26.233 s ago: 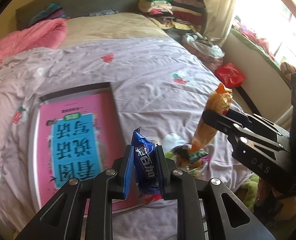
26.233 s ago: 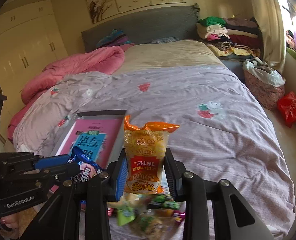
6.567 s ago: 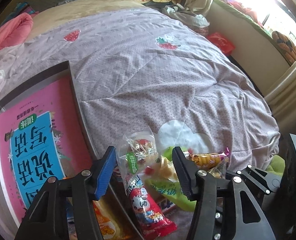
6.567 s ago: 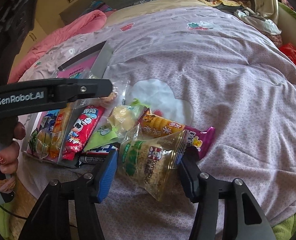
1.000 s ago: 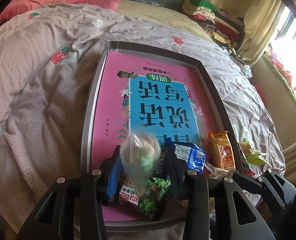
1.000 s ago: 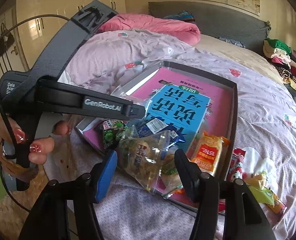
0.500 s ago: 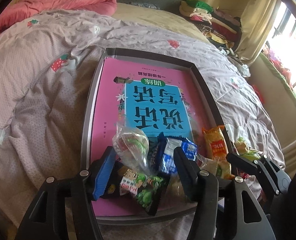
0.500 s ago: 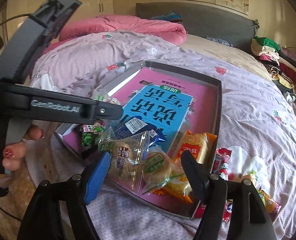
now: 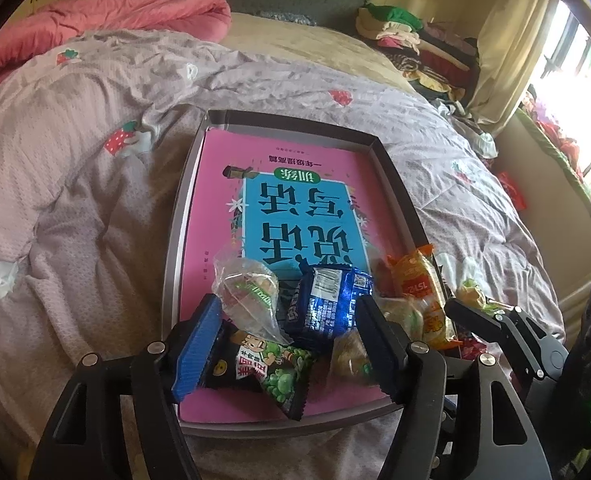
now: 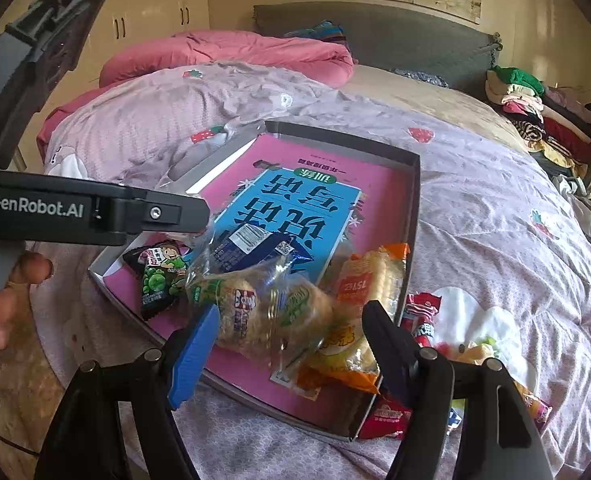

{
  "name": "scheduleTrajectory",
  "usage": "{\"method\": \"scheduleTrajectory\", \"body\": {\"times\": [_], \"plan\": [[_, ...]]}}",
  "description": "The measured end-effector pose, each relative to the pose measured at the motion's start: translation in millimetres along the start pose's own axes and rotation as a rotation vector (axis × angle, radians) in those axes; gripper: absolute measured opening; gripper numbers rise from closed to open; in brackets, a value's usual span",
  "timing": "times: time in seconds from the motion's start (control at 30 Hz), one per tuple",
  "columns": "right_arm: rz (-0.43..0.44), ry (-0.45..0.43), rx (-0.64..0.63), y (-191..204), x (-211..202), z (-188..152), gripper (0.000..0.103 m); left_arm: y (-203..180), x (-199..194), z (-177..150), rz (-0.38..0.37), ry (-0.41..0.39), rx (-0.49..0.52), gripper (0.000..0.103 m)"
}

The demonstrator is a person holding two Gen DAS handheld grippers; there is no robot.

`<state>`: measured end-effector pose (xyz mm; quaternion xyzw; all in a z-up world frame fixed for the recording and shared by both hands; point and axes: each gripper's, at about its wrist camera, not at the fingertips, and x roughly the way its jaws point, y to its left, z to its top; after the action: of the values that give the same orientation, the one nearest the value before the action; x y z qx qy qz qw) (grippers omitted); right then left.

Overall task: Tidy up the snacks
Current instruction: 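Lower both clear packets onto the tray and open both tools, then move both tools away from the tray toward the snacks on the quilt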

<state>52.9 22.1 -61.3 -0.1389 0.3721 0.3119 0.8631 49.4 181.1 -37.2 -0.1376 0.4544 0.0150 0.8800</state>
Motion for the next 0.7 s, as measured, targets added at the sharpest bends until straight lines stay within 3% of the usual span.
{"method": "scheduleTrajectory", "body": {"times": [0.7], "plan": [[-0.001,-0.049,0.064,-16.7,-23.3,0.5,0.076,-6.3,-14.6,1.7,0.016,-0.031,-0.012,0.076]]}}
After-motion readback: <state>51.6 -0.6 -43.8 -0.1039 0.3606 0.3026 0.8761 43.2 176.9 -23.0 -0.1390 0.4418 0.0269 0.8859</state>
